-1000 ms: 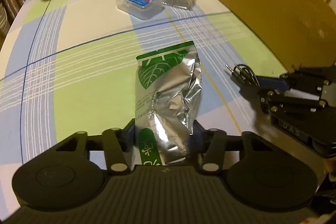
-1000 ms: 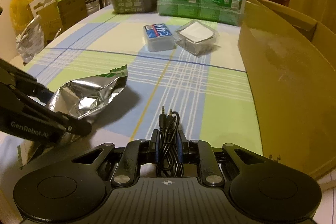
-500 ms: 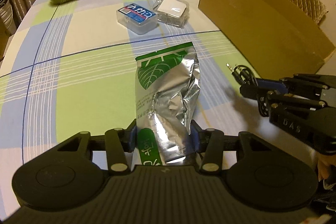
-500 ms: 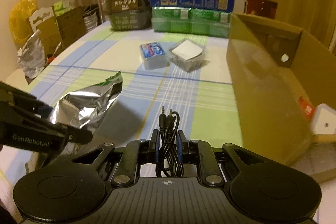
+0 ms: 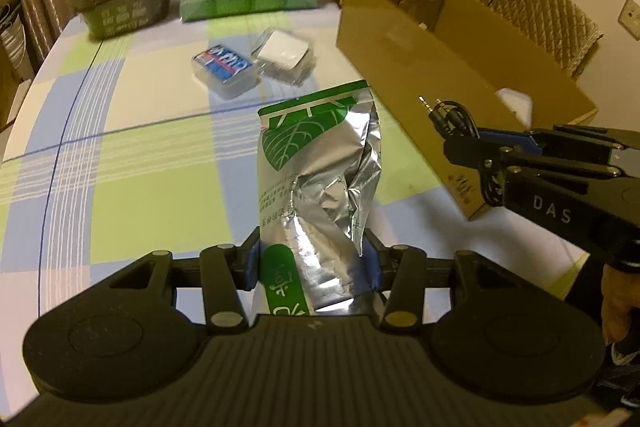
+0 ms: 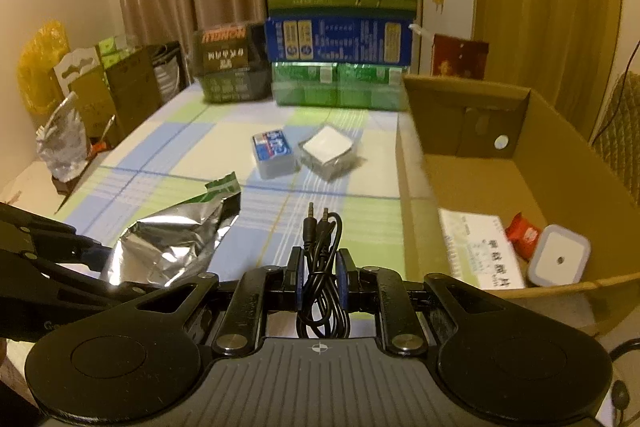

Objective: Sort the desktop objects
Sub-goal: 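Carry the foil bag and black cable over the cardboard box with both tools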

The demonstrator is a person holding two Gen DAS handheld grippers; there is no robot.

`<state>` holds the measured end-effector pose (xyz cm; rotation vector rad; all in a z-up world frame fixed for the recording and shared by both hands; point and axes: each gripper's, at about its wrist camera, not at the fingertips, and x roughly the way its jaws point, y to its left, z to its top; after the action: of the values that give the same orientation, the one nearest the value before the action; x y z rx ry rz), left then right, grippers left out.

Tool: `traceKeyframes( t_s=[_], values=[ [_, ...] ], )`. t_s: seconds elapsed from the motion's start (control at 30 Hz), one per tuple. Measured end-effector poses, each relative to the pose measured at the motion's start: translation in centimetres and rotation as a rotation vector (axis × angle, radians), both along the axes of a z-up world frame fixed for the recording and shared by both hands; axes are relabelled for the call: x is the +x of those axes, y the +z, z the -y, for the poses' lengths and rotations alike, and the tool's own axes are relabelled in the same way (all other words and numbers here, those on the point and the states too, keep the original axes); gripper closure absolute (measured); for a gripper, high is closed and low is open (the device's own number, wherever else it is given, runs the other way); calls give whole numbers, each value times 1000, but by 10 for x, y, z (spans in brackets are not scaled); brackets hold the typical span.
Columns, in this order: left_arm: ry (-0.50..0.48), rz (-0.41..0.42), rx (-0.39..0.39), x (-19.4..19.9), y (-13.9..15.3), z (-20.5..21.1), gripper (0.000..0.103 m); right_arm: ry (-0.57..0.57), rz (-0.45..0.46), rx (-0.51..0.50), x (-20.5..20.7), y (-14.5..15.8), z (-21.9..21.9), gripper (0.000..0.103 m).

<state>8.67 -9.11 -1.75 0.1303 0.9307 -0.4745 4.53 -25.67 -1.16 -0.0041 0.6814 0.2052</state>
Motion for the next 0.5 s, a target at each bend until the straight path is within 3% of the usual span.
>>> traceKeyframes(
  t_s=[0.5],
  values=[
    [-47,69,-53,-11,47,65,60,-100,99,-27,-22,61,81,90]
  ],
)
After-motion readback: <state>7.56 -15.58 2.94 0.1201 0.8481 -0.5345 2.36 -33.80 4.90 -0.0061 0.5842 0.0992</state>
